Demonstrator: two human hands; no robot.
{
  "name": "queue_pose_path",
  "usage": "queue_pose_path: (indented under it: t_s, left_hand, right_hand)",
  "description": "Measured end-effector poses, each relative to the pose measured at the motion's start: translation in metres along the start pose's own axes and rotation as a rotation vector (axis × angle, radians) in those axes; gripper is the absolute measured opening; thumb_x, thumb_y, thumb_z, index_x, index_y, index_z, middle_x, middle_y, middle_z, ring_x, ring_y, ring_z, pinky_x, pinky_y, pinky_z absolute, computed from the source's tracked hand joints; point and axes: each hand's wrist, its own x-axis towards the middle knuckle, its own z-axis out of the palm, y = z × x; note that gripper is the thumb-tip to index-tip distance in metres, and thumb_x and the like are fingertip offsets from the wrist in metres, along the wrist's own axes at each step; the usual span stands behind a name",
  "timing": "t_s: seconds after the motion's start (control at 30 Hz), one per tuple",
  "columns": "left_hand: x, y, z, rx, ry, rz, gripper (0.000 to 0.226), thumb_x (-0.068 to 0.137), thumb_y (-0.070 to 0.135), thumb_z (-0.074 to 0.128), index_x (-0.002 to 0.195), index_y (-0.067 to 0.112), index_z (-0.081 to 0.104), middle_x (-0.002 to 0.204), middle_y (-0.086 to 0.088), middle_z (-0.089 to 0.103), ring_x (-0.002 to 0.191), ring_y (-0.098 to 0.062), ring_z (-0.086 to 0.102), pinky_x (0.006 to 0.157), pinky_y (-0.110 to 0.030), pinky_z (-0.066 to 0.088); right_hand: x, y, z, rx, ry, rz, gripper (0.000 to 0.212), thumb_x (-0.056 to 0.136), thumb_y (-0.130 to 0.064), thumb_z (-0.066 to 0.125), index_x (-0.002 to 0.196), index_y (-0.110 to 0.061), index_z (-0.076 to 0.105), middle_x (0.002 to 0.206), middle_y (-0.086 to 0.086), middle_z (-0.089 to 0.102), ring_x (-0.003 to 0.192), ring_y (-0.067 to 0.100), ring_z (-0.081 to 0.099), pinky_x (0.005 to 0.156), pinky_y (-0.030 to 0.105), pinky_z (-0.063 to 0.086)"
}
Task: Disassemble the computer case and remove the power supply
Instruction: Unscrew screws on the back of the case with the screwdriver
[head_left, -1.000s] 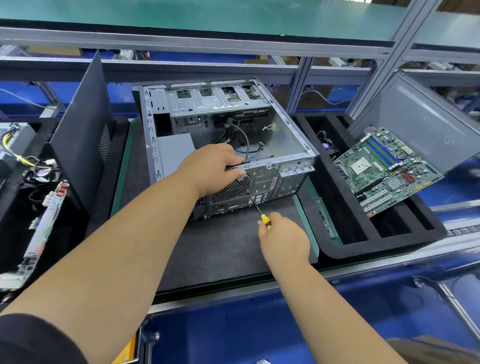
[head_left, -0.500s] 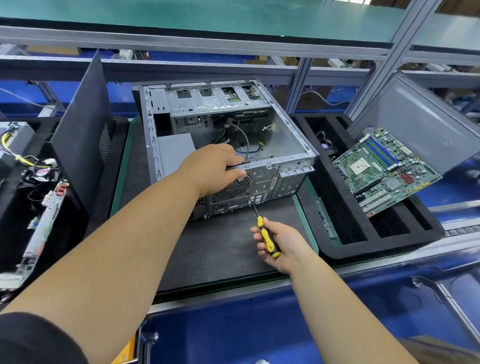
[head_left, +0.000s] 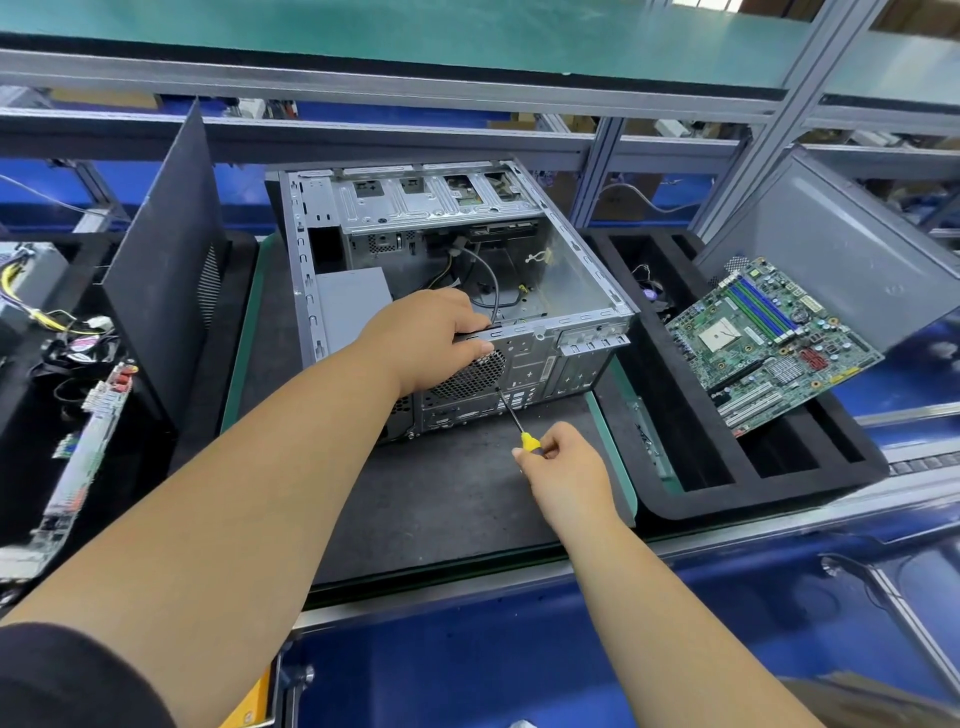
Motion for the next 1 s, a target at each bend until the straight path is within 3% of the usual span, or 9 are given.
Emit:
queue_pose_path:
  t_s: [0.1,0.17,0.23,0.33,0.5,0.6,0.73,0.87,1.0]
  left_hand:
    - [0.0,0.0,0.0,-0.003,-0.002,0.002,0.028,0.095,0.045,0.051,0.111,0.029,0.067,0.099,0.007,0.055,0.096,-0.016,0.052,0.08,-0.038,0.049]
    - [0.0,0.0,0.0,-0.002,-0.002,0.002,0.027,0.095,0.045,0.051,0.109,0.028,0.067,0.097,0.007,0.054,0.095,-0.016,0.052,0.08,-0.038,0.049]
    - [0.0,0.001,0.0,0.001,-0.001,0.002,0.028,0.095,0.046,0.051,0.108,0.027,0.067,0.096,0.008,0.053,0.093,-0.016,0.052,0.079,-0.037,0.049]
    - [0.0,0.001,0.0,0.008,0.001,0.001,0.029,0.095,0.046,0.051,0.108,0.027,0.067,0.097,0.008,0.053,0.094,-0.015,0.052,0.079,-0.038,0.049]
    - [-0.001,0.0,0.001,-0.002,0.009,-0.009,0.031,0.094,0.046,0.052,0.109,0.024,0.067,0.099,0.007,0.055,0.095,-0.016,0.053,0.079,-0.039,0.05]
    - [0.0,-0.001,0.001,0.002,0.013,-0.01,0.033,0.094,0.046,0.052,0.109,0.022,0.067,0.101,0.006,0.056,0.096,-0.016,0.054,0.08,-0.039,0.05]
    - [0.0,-0.001,0.001,-0.01,0.023,-0.002,0.032,0.094,0.045,0.053,0.108,0.021,0.068,0.098,0.006,0.055,0.094,-0.016,0.053,0.079,-0.039,0.05]
    - [-0.001,0.0,0.001,-0.015,0.023,0.006,0.029,0.094,0.045,0.054,0.102,0.021,0.068,0.093,0.006,0.053,0.09,-0.016,0.052,0.077,-0.038,0.049]
    - [-0.002,0.0,-0.001,-0.023,0.018,0.01,0.031,0.094,0.045,0.053,0.11,0.023,0.068,0.096,0.006,0.054,0.093,-0.016,0.052,0.078,-0.038,0.049]
  right_hand:
    - [-0.002,-0.007,-0.002,0.076,-0.127,0.093,0.028,0.092,-0.042,0.061,0.086,-0.016,0.052,0.073,0.001,0.057,0.061,0.017,0.05,0.055,0.029,0.037]
    - [-0.003,-0.015,-0.005,0.309,-0.224,0.27,0.034,0.099,-0.042,0.05,0.088,-0.011,0.062,0.076,0.003,0.061,0.059,0.015,0.048,0.057,0.028,0.037]
    - [-0.002,-0.023,-0.007,0.473,-0.296,0.405,0.043,0.105,-0.034,0.04,0.079,-0.008,0.064,0.074,0.004,0.061,0.055,0.013,0.045,0.056,0.024,0.037]
    - [0.003,-0.032,-0.008,0.409,-0.34,0.473,0.047,0.108,-0.031,0.035,0.071,-0.011,0.057,0.07,0.002,0.053,0.05,0.013,0.044,0.05,0.023,0.035]
    - [0.004,-0.017,-0.002,0.406,-0.254,0.381,0.031,0.104,-0.032,0.046,0.088,-0.009,0.06,0.084,0.005,0.057,0.041,0.012,0.056,0.043,0.022,0.041]
    - [0.003,-0.003,0.001,0.366,-0.172,0.227,0.023,0.096,-0.033,0.061,0.093,-0.01,0.059,0.083,0.004,0.06,0.044,0.008,0.058,0.045,0.022,0.043]
    - [0.004,0.0,0.003,0.331,-0.099,0.185,0.023,0.089,-0.033,0.071,0.09,-0.015,0.057,0.079,0.0,0.061,0.054,0.011,0.054,0.047,0.023,0.042]
    - [0.003,-0.006,0.002,0.343,-0.186,0.271,0.03,0.091,-0.043,0.064,0.087,-0.013,0.062,0.072,0.003,0.061,0.058,0.016,0.051,0.058,0.029,0.04]
    - [0.004,-0.014,0.002,0.411,-0.274,0.366,0.038,0.102,-0.033,0.048,0.076,-0.012,0.065,0.074,0.0,0.063,0.052,0.011,0.047,0.054,0.025,0.036]
